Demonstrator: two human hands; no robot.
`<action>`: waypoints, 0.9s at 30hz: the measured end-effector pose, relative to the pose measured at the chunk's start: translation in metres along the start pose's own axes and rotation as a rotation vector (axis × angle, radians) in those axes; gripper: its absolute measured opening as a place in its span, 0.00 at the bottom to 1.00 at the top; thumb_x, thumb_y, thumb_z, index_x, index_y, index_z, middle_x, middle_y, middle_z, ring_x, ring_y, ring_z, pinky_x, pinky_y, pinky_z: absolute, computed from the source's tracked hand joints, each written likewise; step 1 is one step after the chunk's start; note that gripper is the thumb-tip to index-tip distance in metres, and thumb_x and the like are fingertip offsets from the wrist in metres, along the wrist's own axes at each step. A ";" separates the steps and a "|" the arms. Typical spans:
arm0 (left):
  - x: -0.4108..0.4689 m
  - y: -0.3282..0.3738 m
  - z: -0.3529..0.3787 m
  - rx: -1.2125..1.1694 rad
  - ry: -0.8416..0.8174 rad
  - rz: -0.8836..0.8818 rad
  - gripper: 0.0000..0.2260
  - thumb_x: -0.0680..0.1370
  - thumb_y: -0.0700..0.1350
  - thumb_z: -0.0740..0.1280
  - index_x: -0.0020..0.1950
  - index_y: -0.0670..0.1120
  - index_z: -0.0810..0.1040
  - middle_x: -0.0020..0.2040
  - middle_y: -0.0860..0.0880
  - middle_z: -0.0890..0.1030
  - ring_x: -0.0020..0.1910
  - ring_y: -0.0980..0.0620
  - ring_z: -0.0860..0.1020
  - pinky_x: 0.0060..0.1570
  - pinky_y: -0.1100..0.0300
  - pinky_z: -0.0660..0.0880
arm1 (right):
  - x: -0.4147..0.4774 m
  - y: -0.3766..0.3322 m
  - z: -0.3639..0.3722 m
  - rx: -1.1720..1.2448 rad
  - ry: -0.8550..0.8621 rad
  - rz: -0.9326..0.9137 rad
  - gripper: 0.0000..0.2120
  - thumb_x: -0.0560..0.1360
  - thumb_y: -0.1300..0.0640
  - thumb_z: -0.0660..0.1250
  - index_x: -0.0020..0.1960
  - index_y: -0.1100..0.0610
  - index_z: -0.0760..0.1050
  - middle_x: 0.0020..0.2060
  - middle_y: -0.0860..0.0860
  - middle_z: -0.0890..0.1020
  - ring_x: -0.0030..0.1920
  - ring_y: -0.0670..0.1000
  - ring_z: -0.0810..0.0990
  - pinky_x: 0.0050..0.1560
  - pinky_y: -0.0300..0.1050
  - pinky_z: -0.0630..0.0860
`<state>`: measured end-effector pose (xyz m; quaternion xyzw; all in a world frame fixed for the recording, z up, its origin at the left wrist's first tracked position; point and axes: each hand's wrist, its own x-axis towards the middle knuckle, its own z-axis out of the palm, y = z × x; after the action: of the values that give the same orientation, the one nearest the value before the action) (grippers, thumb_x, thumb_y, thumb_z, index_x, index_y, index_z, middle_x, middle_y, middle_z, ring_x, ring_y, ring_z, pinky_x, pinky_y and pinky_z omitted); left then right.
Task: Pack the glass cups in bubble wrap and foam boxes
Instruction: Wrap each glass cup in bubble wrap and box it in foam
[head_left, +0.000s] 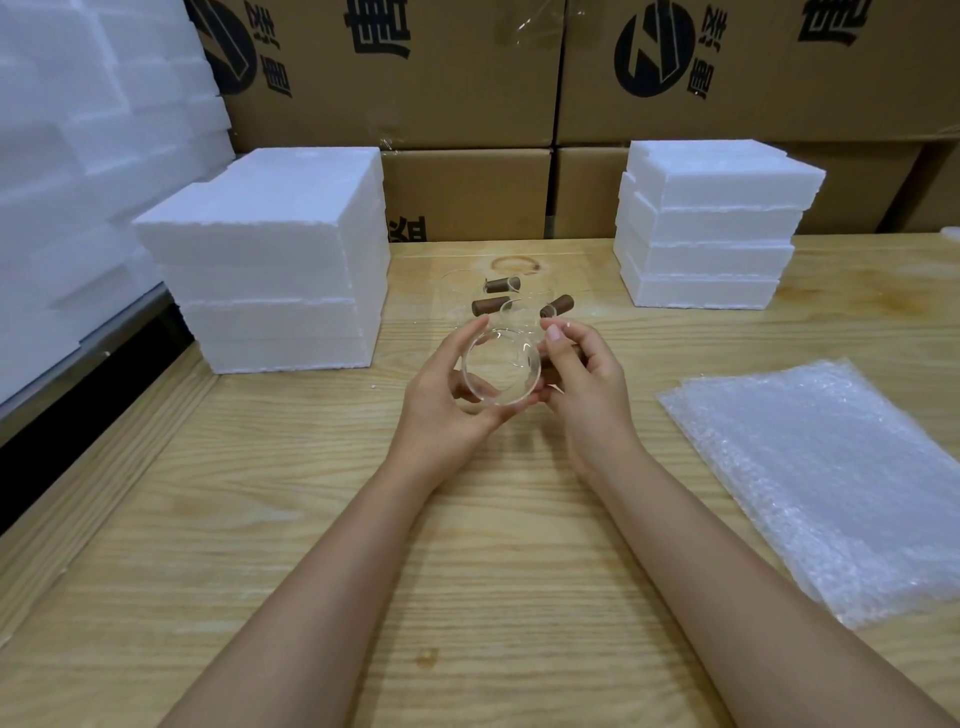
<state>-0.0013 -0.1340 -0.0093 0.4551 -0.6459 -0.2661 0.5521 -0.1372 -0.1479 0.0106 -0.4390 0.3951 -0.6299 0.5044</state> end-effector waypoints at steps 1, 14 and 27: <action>0.000 0.000 0.000 -0.002 0.001 -0.002 0.36 0.66 0.44 0.80 0.67 0.63 0.68 0.61 0.63 0.75 0.42 0.58 0.82 0.44 0.70 0.76 | -0.001 0.001 0.001 -0.003 0.019 -0.014 0.05 0.79 0.61 0.62 0.48 0.54 0.76 0.36 0.51 0.76 0.31 0.46 0.75 0.30 0.41 0.76; -0.002 -0.002 0.002 0.188 -0.014 0.125 0.34 0.67 0.48 0.79 0.66 0.66 0.65 0.60 0.62 0.75 0.45 0.56 0.79 0.52 0.56 0.77 | -0.006 0.011 0.006 -0.111 0.105 -0.058 0.11 0.73 0.48 0.70 0.46 0.53 0.72 0.40 0.48 0.75 0.37 0.42 0.75 0.38 0.44 0.77; -0.002 0.002 0.000 0.114 0.006 0.051 0.32 0.65 0.52 0.79 0.60 0.67 0.64 0.53 0.65 0.77 0.47 0.65 0.78 0.46 0.77 0.69 | -0.008 0.005 0.004 -0.005 0.070 -0.229 0.04 0.81 0.60 0.59 0.49 0.53 0.69 0.34 0.48 0.76 0.29 0.45 0.72 0.30 0.40 0.73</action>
<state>-0.0020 -0.1312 -0.0086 0.4701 -0.6697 -0.2132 0.5339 -0.1314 -0.1415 0.0056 -0.4602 0.3614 -0.6973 0.4140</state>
